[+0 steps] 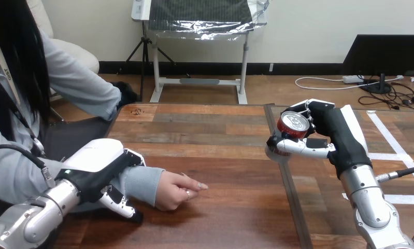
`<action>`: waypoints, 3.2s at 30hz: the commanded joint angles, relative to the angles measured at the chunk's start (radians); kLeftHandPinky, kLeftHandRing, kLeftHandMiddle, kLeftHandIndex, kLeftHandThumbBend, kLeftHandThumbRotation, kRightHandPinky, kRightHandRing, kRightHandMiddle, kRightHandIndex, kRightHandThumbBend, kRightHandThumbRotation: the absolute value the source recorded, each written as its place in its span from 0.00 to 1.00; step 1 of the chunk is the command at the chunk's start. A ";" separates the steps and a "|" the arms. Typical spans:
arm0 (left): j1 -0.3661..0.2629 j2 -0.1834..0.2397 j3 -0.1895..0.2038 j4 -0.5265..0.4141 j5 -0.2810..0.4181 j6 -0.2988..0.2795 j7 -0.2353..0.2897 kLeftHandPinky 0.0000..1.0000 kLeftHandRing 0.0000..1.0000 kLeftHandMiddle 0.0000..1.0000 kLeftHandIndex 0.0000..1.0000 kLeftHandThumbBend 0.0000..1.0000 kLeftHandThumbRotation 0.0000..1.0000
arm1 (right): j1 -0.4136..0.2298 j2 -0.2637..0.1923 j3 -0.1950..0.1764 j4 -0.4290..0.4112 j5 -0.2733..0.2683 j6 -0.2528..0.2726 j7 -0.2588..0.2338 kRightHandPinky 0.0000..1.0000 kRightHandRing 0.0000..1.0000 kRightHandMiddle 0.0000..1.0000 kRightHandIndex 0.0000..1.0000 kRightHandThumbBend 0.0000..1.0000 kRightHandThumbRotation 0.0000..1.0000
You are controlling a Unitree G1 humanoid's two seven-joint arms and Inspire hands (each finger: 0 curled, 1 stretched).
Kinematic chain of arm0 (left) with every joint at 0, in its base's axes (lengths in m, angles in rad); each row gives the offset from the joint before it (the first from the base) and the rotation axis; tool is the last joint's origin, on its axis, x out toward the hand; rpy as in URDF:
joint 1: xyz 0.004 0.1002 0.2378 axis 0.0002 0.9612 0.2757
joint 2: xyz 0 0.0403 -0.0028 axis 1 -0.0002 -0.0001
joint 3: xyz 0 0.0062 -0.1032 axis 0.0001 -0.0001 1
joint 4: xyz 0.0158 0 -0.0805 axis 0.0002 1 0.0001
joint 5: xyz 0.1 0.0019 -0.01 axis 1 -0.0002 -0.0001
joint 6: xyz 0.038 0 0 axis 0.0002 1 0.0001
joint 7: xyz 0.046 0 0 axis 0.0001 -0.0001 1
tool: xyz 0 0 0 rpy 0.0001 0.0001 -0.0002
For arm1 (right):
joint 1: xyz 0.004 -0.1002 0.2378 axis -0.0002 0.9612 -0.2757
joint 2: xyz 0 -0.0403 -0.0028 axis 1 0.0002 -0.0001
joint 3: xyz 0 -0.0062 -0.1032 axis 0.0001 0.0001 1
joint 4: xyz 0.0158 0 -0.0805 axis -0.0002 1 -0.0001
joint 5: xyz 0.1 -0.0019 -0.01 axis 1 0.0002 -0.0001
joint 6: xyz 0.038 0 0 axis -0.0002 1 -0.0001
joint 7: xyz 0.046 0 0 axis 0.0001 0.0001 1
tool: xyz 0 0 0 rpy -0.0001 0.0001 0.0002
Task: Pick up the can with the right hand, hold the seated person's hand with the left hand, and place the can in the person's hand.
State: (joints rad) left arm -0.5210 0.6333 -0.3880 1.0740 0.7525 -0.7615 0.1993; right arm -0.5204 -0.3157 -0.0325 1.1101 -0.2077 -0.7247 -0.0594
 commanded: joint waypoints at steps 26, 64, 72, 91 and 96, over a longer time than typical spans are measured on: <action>-0.004 0.001 0.022 -0.066 -0.058 -0.089 0.044 0.33 0.37 0.44 0.47 0.81 0.09 | -0.091 -0.004 0.019 -0.001 -0.016 -0.014 -0.017 0.44 0.46 0.51 0.53 0.77 0.00; 0.005 -0.013 0.045 -0.196 -0.157 -0.138 -0.011 0.31 0.36 0.42 0.47 0.82 0.06 | -0.127 0.040 0.045 0.047 -0.033 -0.008 0.005 0.43 0.46 0.51 0.53 0.76 0.00; 0.015 -0.017 0.052 -0.250 -0.179 -0.119 -0.043 0.31 0.36 0.43 0.47 0.82 0.09 | -0.131 0.048 0.057 0.059 -0.050 -0.012 -0.007 0.44 0.47 0.51 0.52 0.77 0.00; 0.041 -0.033 0.080 -0.375 -0.220 -0.071 -0.109 0.32 0.37 0.44 0.47 0.84 0.09 | -0.135 0.074 0.074 0.071 -0.057 -0.025 -0.013 0.45 0.47 0.52 0.52 0.78 0.00; 0.041 -0.040 0.082 -0.389 -0.217 -0.062 -0.109 0.32 0.37 0.44 0.47 0.84 0.09 | -0.133 0.082 0.081 0.063 -0.065 -0.027 -0.022 0.45 0.48 0.51 0.52 0.79 0.00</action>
State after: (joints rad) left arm -0.4146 0.6470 -0.3486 0.7912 0.5821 -0.8082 0.0742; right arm -0.5356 -0.2436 0.0415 1.1971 -0.2735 -0.7168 -0.0566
